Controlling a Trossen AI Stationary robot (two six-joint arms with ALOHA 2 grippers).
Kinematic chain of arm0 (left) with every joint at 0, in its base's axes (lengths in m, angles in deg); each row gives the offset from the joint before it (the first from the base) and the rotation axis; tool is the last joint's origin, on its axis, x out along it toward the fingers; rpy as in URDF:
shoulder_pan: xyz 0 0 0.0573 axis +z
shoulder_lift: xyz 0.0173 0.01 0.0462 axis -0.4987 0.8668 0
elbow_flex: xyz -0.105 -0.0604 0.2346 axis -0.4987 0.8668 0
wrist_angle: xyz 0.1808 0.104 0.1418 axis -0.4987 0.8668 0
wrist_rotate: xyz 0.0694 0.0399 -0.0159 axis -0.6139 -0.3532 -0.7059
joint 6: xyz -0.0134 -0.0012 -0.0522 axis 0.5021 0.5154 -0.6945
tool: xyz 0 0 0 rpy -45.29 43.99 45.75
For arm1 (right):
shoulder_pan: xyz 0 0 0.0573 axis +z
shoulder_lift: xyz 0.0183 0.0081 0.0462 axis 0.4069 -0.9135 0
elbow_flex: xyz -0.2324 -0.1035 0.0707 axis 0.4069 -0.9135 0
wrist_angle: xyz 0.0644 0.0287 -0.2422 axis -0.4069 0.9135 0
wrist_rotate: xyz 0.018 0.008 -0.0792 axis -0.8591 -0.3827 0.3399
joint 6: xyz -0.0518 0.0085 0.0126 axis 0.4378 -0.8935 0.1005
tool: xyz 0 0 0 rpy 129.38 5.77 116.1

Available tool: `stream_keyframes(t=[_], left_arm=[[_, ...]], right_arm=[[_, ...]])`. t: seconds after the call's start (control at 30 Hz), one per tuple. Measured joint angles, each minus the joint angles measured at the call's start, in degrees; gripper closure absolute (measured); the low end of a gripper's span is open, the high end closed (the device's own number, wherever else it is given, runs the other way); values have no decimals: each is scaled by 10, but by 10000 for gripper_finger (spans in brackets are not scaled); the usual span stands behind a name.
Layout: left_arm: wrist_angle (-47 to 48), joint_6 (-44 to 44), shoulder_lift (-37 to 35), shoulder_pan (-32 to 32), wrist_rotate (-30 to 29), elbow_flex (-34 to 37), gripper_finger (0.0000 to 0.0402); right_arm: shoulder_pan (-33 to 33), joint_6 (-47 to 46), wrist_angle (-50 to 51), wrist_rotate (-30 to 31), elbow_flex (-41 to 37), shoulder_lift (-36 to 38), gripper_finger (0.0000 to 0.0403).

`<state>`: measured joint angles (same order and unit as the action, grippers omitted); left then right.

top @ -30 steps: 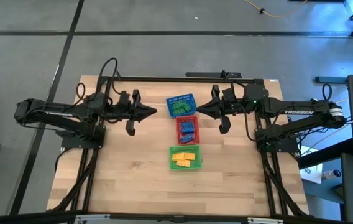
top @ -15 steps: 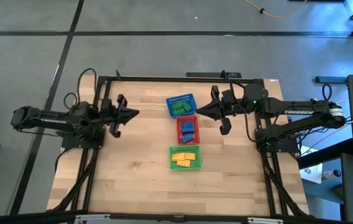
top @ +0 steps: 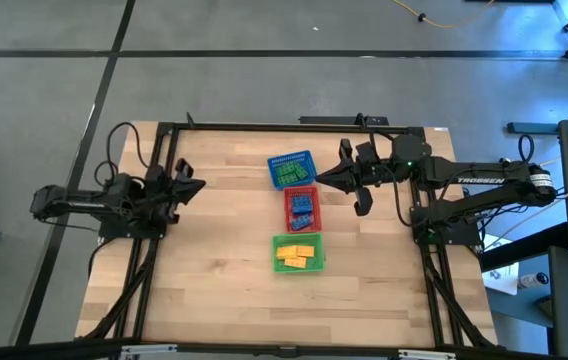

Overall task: Sort & place blocks by color
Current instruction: Return to Home Position

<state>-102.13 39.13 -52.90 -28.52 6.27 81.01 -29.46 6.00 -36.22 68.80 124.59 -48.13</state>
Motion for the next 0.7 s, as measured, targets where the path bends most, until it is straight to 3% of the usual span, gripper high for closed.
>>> stream_keyframes(t=[0.1,0.3,0.53,0.7], left_arm=[[12,-5,-39,0,0,17,401],[133,-4,-97,0,1,17,401],[302,-45,-96,1,25,17,401],[295,-46,-96,1,44,17,401]], right_arm=[[0,-14,1,0,0,0,401],[0,-39,1,0,0,0,401],[0,-54,16,0,0,0,401],[0,-73,33,-1,0,0,401]])
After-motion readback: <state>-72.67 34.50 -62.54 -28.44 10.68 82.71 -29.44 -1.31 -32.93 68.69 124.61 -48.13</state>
